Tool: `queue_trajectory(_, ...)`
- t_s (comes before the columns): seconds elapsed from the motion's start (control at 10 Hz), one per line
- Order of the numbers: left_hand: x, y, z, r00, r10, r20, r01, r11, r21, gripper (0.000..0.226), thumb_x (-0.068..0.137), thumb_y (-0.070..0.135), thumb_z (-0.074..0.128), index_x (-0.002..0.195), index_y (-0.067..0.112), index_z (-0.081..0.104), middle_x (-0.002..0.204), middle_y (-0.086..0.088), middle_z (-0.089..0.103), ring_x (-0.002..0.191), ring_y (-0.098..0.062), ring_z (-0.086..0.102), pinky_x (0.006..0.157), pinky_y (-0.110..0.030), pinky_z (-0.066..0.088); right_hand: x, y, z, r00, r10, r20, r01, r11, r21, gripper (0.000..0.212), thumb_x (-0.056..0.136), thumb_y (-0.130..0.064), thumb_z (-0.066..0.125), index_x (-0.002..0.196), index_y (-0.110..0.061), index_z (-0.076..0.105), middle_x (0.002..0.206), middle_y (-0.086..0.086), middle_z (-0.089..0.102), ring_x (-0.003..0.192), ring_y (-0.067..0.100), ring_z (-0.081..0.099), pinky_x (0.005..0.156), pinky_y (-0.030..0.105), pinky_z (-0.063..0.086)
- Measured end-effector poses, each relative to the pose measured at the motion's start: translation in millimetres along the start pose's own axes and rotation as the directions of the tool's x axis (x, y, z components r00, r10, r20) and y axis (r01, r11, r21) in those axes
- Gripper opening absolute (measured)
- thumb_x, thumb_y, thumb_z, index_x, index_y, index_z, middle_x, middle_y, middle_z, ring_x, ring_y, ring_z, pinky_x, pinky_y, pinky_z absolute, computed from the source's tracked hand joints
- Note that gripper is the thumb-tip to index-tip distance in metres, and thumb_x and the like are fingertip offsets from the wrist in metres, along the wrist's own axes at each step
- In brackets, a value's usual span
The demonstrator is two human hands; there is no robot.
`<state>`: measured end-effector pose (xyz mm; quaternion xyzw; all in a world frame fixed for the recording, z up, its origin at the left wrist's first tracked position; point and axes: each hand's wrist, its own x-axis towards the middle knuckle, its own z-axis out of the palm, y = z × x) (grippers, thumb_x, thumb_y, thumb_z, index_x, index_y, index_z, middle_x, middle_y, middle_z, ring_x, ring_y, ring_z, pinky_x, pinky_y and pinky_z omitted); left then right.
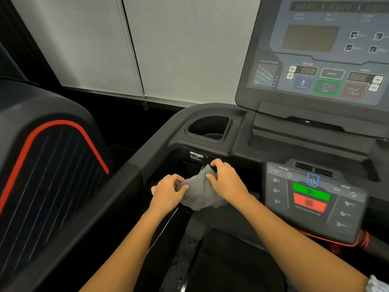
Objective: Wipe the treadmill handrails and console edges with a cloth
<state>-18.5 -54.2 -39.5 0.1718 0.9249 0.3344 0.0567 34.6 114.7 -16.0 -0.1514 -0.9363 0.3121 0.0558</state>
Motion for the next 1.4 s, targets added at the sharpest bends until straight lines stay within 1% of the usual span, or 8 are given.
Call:
queue_trajectory(0.3, 15, 7, 4, 0.992, 0.111, -0.062, -0.112, 0.994, -0.009, 0.006, 0.087, 0.024, 0.06, 0.09, 0.028, 0.059, 0.083, 0.015, 0.05, 0.082, -0.005, 0.05, 0.092, -0.043, 0.043, -4, 9, 8, 0.978, -0.199, -0.064, 0.18, 0.957, -0.226, 0.036, 0.094, -0.034, 0.05, 0.127, -0.019, 0.048, 0.123, 0.002, 0.051, 0.114, 0.02, 0.048, 0.095, 0.032, 0.038)
queue_trajectory(0.4, 18, 8, 5, 0.978, 0.192, -0.086, -0.181, 0.976, 0.117, 0.012, 0.088, 0.022, 0.058, 0.099, 0.023, 0.062, 0.095, 0.01, 0.053, 0.093, -0.01, 0.051, 0.093, -0.033, 0.035, -6, 9, 7, 0.947, -0.292, 0.136, 0.32, 0.901, -0.291, 0.054, 0.092, -0.049, 0.048, 0.137, -0.021, 0.042, 0.134, -0.001, 0.047, 0.125, 0.018, 0.041, 0.104, 0.034, 0.03)
queue_trajectory(0.5, 17, 9, 8, 0.945, 0.306, -0.115, -0.288, 0.946, 0.151, 0.017, 0.088, 0.02, 0.058, 0.105, 0.017, 0.064, 0.105, 0.003, 0.055, 0.1, -0.011, 0.05, 0.093, -0.027, 0.034, -7, 12, 9, 0.922, -0.247, 0.298, 0.342, 0.881, -0.327, 0.061, 0.091, -0.05, 0.049, 0.142, -0.02, 0.035, 0.138, 0.001, 0.045, 0.128, 0.019, 0.039, 0.108, 0.035, 0.027)
queue_trajectory(0.6, 14, 9, 7, 0.915, 0.399, 0.056, -0.402, 0.913, 0.075, 0.031, 0.089, 0.03, 0.057, 0.117, 0.017, 0.06, 0.111, 0.005, 0.053, 0.1, -0.005, 0.046, 0.092, -0.024, 0.04, -10, 14, 13, 0.925, -0.237, 0.296, 0.327, 0.894, -0.306, 0.059, 0.091, -0.047, 0.049, 0.141, -0.019, 0.035, 0.134, 0.003, 0.049, 0.124, 0.02, 0.043, 0.106, 0.034, 0.031)
queue_trajectory(0.7, 15, 7, 5, 0.858, 0.418, 0.299, -0.479, 0.861, 0.171, 0.055, 0.084, 0.047, 0.058, 0.132, 0.023, 0.046, 0.123, 0.007, 0.048, 0.111, -0.008, 0.041, 0.099, -0.027, 0.035, -11, 13, 13, 0.928, -0.23, 0.294, 0.325, 0.884, -0.336, 0.058, 0.092, -0.047, 0.048, 0.14, -0.018, 0.036, 0.131, 0.004, 0.05, 0.12, 0.02, 0.045, 0.102, 0.034, 0.033)
queue_trajectory(1.0, 23, 13, 1, 0.816, 0.397, 0.42, -0.55, 0.759, 0.35, 0.061, 0.085, 0.029, 0.062, 0.139, 0.021, 0.036, 0.133, 0.005, 0.042, 0.121, -0.013, 0.034, 0.105, -0.028, 0.026, -13, 13, -8, 0.914, -0.154, 0.376, 0.265, 0.927, -0.266, 0.07, 0.09, -0.04, 0.056, 0.147, -0.016, 0.024, 0.147, 0.004, 0.036, 0.133, 0.021, 0.034, 0.11, 0.033, 0.024)
queue_trajectory(1.2, 35, 17, 0, 0.774, 0.383, 0.505, -0.582, 0.744, 0.328, 0.064, 0.085, 0.025, 0.061, 0.142, 0.02, 0.032, 0.139, 0.002, 0.042, 0.127, -0.014, 0.034, 0.107, -0.028, 0.024, -15, 16, -9, 0.927, -0.155, 0.341, 0.272, 0.905, -0.327, 0.064, 0.091, -0.044, 0.052, 0.145, -0.014, 0.032, 0.142, 0.006, 0.043, 0.131, 0.021, 0.038, 0.113, 0.035, 0.023)
queue_trajectory(1.4, 41, 43, -15, 0.771, 0.371, 0.517, -0.572, 0.762, 0.305, 0.069, 0.084, 0.036, 0.062, 0.143, 0.023, 0.029, 0.143, 0.003, 0.039, 0.132, -0.015, 0.033, 0.108, -0.03, 0.029, -17, 7, -41, 0.966, -0.184, 0.18, 0.217, 0.958, -0.188, 0.063, 0.093, -0.043, 0.049, 0.146, -0.016, 0.029, 0.147, 0.002, 0.037, 0.136, 0.016, 0.031, 0.113, 0.029, 0.024)
